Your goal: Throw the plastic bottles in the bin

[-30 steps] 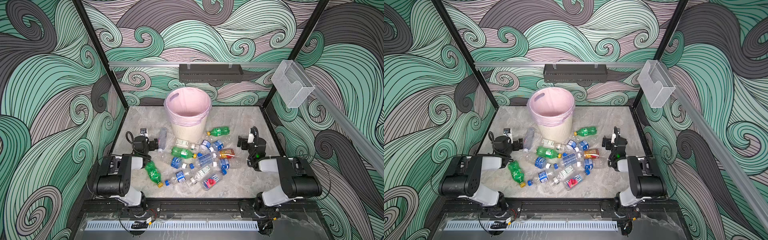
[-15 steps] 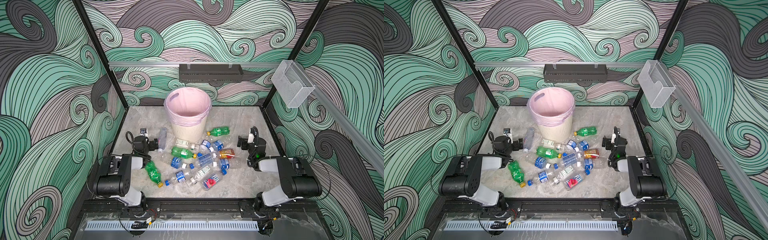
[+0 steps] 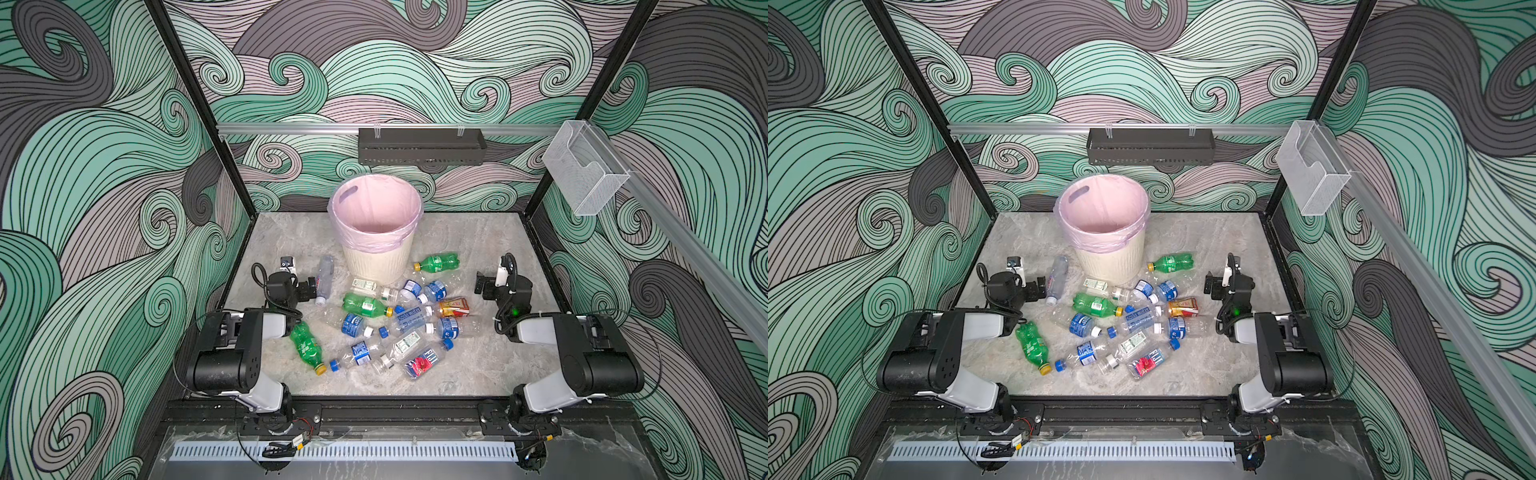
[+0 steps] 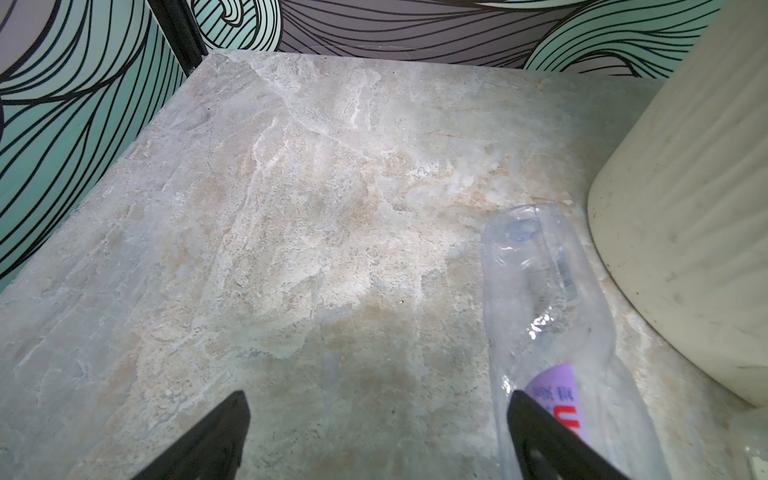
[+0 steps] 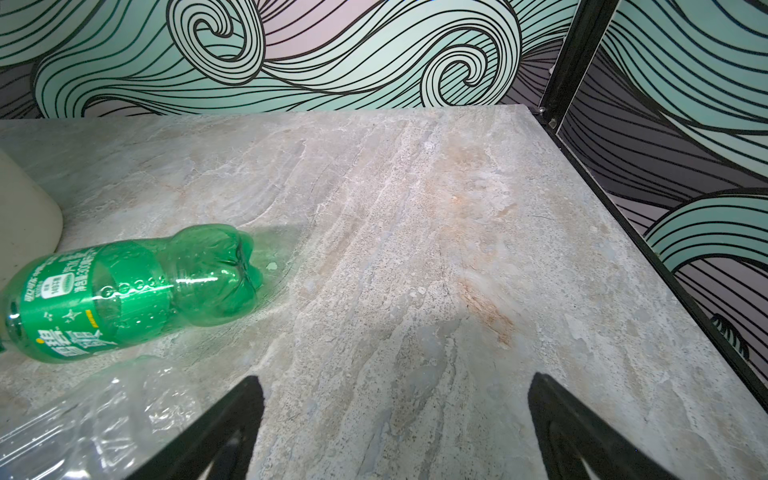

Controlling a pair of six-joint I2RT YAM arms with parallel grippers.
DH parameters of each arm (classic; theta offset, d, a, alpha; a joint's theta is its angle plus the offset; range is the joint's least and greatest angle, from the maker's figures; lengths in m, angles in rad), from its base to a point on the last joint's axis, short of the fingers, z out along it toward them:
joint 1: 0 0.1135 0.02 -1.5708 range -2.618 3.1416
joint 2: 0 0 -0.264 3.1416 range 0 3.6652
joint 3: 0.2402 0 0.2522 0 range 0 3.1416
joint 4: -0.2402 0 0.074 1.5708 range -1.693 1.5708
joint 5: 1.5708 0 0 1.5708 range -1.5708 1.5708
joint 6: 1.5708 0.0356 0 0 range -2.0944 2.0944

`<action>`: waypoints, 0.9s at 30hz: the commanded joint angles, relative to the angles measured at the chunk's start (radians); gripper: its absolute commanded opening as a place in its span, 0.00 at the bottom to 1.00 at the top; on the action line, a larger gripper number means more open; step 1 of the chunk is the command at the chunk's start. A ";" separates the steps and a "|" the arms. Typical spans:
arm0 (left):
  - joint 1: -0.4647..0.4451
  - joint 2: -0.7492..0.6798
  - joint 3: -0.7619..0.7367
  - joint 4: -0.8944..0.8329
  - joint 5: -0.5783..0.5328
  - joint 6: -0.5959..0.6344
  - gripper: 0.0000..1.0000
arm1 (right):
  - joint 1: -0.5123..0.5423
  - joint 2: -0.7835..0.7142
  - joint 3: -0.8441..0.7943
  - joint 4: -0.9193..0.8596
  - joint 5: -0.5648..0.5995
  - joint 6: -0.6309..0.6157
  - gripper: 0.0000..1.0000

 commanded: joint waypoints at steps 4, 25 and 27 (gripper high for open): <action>0.010 -0.017 0.033 -0.012 0.015 0.004 0.99 | 0.005 -0.007 0.010 -0.003 0.001 -0.013 1.00; -0.034 -0.346 0.208 -0.615 -0.106 -0.233 0.93 | 0.061 -0.493 0.193 -0.714 -0.203 -0.023 1.00; -0.068 -0.370 0.233 -0.668 -0.130 -0.253 0.94 | 0.062 -0.491 0.232 -0.784 -0.306 -0.084 0.97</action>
